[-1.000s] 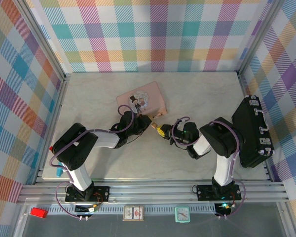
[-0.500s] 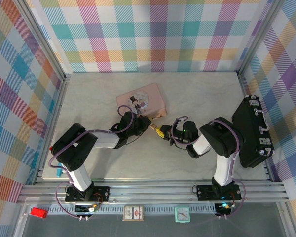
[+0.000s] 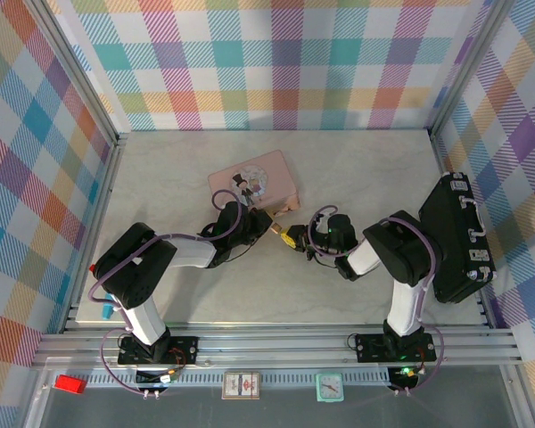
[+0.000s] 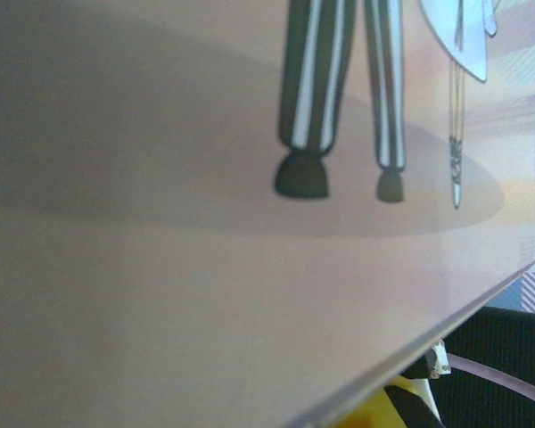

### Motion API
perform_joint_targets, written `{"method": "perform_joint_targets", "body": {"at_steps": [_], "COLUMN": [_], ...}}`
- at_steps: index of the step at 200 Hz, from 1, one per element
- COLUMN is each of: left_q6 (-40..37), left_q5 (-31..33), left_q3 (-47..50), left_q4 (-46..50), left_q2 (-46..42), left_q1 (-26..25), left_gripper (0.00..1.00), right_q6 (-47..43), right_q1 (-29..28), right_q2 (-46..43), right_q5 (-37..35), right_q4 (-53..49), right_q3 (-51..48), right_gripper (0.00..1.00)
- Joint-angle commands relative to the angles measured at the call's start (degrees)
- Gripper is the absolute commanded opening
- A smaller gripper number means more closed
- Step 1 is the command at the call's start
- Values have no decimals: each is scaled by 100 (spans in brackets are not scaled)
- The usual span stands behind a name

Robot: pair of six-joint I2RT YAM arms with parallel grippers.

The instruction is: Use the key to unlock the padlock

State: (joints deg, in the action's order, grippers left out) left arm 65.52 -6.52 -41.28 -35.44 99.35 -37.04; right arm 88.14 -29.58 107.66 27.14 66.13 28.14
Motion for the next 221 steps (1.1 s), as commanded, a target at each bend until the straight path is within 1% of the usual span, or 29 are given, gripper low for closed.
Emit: {"method": "perform_joint_targets", "body": {"at_steps": [1, 54, 84, 107, 138, 167, 195, 221], "left_q6": [297, 241, 269, 200, 171, 216, 216, 216], "left_q5": [-1211, -1176, -1135, -1063, -967, -927, -917, -864], "left_q3": [-257, -319, -302, -356, -410, -438, -458, -426], "left_q4": [-346, -177, -209, -35, 91, 90, 157, 209], "left_q2": [-34, -7, -2, -72, -86, -43, -46, -81], "left_q1": [-445, -442, -449, -453, -453, -451, -441, -425], "left_gripper": [0, 0, 0, 0, 0, 0, 0, 0], "right_q6": [-278, -504, -648, -698, -767, -841, -1004, -1247], "right_q1": [-12, -72, -74, -74, -79, -74, -65, -26], "right_q2": [-158, -607, -760, -767, -701, -710, -862, -1144], "right_q5": [-435, -630, -633, -623, -510, -499, -519, -595], "right_q4": [-351, -1075, -1316, -1337, -1367, -1357, -1430, -1754], "right_q3": [368, 282, 253, 221, 278, 232, 142, 48], "right_gripper": [0, 0, 0, 0, 9, 20, 29, 36]}}
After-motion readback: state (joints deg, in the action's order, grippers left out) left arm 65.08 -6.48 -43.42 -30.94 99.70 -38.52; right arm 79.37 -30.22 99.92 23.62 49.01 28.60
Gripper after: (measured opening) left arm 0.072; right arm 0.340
